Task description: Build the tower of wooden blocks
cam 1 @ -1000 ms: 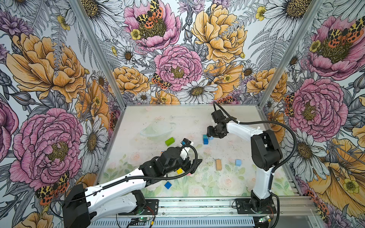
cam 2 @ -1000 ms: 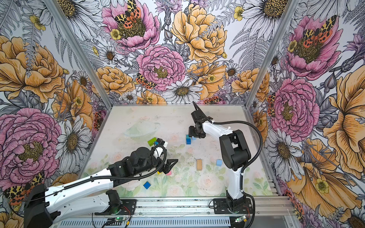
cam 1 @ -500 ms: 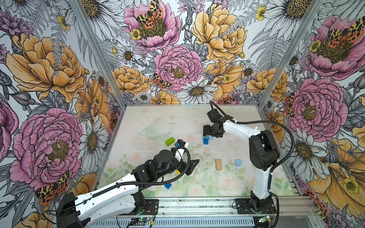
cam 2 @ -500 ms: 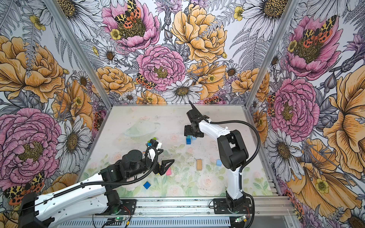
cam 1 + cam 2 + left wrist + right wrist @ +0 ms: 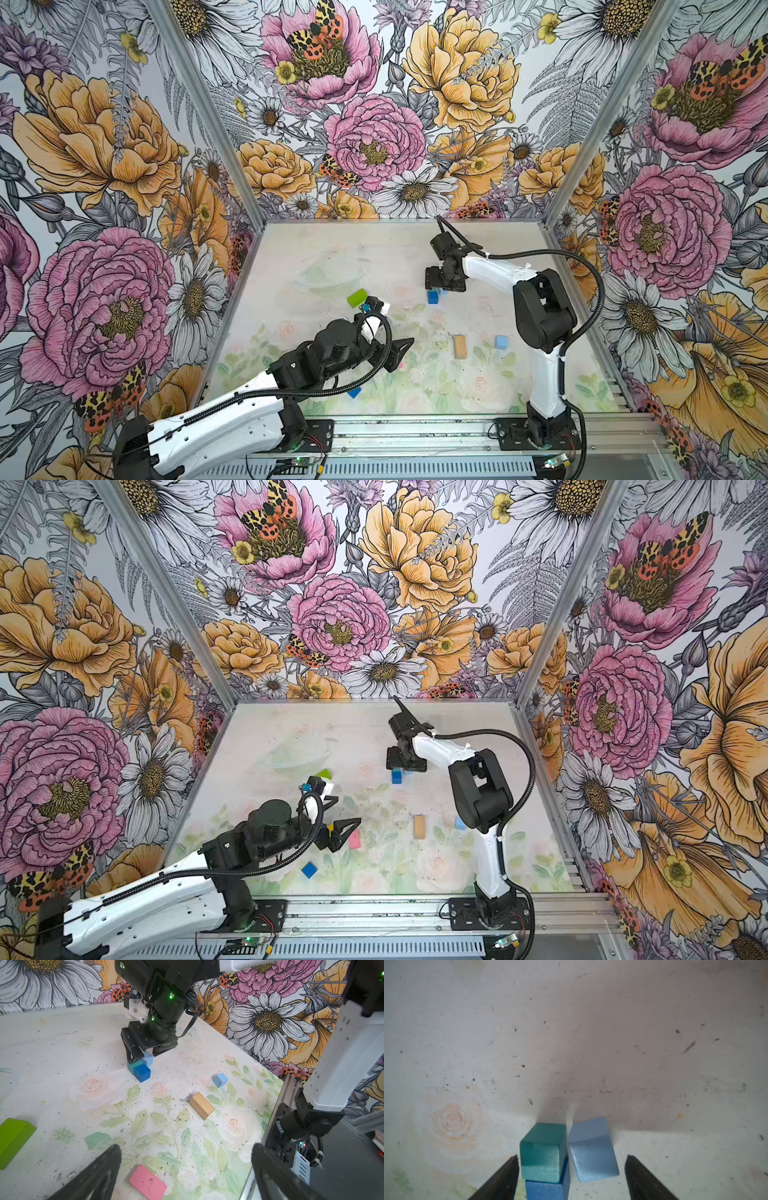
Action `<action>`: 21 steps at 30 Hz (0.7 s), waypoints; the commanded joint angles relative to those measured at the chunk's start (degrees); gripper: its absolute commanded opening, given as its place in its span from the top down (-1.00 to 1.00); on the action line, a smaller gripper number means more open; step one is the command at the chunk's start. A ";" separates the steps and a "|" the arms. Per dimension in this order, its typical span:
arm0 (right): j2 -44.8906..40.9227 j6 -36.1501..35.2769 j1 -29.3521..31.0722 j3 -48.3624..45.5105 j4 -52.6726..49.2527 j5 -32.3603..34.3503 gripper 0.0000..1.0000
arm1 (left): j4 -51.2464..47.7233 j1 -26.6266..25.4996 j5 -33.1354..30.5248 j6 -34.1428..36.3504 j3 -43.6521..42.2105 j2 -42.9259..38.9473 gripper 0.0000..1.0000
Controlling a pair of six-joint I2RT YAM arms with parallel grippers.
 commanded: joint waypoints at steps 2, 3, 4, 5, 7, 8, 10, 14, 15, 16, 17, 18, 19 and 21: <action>2.01 0.68 0.61 2.40 -0.73 0.65 -0.58 | 0.09 0.44 -1.03 -0.57 -1.07 -0.80 -0.97; 2.16 0.68 0.58 2.52 -0.83 0.61 -0.57 | 0.08 0.43 -1.05 -0.58 -1.07 -0.73 -0.97; 2.42 0.67 0.72 2.78 -0.85 0.62 -0.57 | 0.09 0.42 -1.05 -0.61 -1.15 -0.87 -0.97; 2.65 0.69 0.73 2.87 -0.88 0.59 -0.56 | 0.08 0.55 -1.12 -0.56 -1.16 -0.89 -0.98; 2.93 0.75 0.68 3.14 -1.13 0.62 -0.53 | 0.09 0.44 -1.18 -0.50 -1.16 -0.98 -0.98; 3.00 0.76 0.72 3.23 -1.11 0.60 -0.51 | 0.04 0.43 -1.14 -0.58 -1.16 -1.06 -0.98; 3.14 0.75 0.74 3.41 -1.15 0.61 -0.47 | 0.07 0.43 -1.19 -0.49 -1.23 -1.16 -0.98; 3.30 0.69 0.83 3.59 -1.34 0.61 -0.38 | 0.18 0.53 -1.30 -0.49 -1.34 -1.28 -0.98; 3.43 0.69 0.85 3.68 -1.37 0.49 -0.38 | 0.13 0.48 -1.30 -0.45 -1.32 -1.28 -0.98; 3.43 0.58 0.88 3.80 -1.44 0.52 -0.38 | 0.15 0.47 -1.26 -0.44 -1.34 -1.25 -0.98; 3.48 0.53 0.88 3.84 -1.41 0.52 -0.39 | 0.13 0.48 -1.32 -0.53 -1.34 -1.20 -0.98; 3.57 0.48 0.87 3.85 -1.41 0.43 -0.39 | 0.17 0.44 -1.31 -0.47 -1.34 -1.31 -0.98; 3.66 0.41 0.84 4.01 -1.50 0.34 -0.38 | 0.17 0.44 -1.28 -0.44 -1.34 -1.33 -0.97; 3.76 0.42 0.84 4.13 -1.58 0.34 -0.37 | 0.08 0.44 -1.32 -0.44 -1.34 -1.38 -0.97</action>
